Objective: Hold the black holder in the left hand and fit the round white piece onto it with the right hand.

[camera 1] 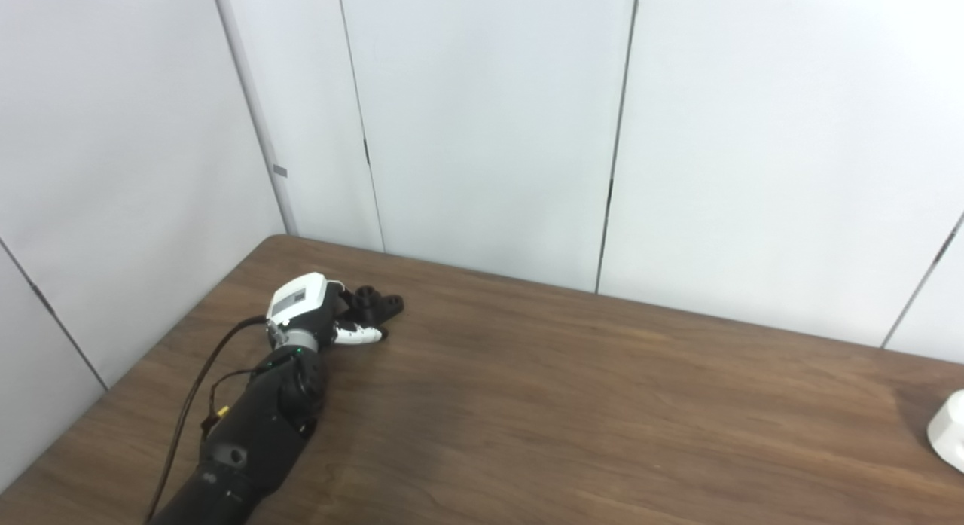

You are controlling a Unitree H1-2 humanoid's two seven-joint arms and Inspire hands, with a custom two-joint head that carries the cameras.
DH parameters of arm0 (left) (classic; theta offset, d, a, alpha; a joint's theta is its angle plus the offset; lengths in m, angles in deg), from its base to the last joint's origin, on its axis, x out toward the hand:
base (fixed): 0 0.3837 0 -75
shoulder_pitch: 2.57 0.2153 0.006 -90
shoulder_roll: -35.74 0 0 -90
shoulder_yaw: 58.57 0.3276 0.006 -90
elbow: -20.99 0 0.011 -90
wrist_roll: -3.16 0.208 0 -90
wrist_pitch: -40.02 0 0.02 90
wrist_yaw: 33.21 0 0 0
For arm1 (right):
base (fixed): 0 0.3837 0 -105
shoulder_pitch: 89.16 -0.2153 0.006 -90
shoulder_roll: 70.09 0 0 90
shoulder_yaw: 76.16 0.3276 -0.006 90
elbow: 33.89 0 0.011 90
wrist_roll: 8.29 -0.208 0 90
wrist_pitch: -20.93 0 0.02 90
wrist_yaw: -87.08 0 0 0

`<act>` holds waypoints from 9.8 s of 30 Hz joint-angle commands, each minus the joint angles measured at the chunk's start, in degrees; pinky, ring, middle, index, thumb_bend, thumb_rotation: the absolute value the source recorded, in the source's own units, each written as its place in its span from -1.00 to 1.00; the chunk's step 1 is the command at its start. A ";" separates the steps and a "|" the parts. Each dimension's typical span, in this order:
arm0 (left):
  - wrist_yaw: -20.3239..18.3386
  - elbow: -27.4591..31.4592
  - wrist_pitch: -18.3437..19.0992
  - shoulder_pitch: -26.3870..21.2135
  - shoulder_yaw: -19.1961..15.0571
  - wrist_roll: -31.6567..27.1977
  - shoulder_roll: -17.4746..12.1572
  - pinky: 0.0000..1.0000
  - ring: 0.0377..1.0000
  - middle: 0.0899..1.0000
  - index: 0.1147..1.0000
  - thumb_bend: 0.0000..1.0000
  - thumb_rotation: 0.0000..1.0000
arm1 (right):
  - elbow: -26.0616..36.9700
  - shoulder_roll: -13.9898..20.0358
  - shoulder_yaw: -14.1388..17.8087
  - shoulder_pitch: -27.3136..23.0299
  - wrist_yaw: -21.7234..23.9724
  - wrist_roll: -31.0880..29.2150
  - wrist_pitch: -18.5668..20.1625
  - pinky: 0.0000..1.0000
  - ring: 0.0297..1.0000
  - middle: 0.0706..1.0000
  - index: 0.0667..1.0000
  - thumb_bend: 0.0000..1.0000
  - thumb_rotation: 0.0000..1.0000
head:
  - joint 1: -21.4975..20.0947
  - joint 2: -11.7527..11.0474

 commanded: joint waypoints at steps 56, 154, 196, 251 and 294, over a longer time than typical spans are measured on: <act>5.17 -2.53 -5.62 -2.55 -0.30 -3.84 -0.16 0.89 0.77 0.52 -0.16 0.03 -0.90 | 4.69 0.98 1.16 2.52 -0.19 -0.40 1.28 1.00 1.00 0.95 0.94 0.22 1.00 | -1.01 1.15; -13.00 40.11 -23.81 29.22 24.99 22.29 18.70 0.95 0.74 0.54 -0.16 0.03 -0.90 | 27.72 0.04 -3.38 -10.37 -8.29 19.36 26.19 0.99 0.97 0.87 0.87 0.26 0.95 | -26.30 19.92; -11.08 36.53 -30.75 33.19 18.87 17.97 13.18 0.88 0.72 0.53 -0.16 0.04 -0.91 | -5.43 12.38 -5.88 -39.80 1.82 56.24 27.55 0.95 1.00 1.00 0.79 0.47 -0.24 | -49.59 9.01; -12.37 40.72 -29.21 35.03 18.79 20.04 15.23 0.80 0.70 0.49 -0.16 0.04 -0.91 | -25.28 11.55 -5.53 -51.06 16.73 68.91 27.56 0.84 1.00 0.92 0.64 0.71 -0.33 | -46.31 8.34; -12.35 41.24 -29.04 35.50 19.32 20.93 15.92 0.79 0.69 0.49 -0.16 0.04 -0.91 | -26.42 15.40 -9.88 -51.34 9.95 62.43 27.53 0.71 0.92 0.77 0.41 0.61 -0.41 | -45.40 8.64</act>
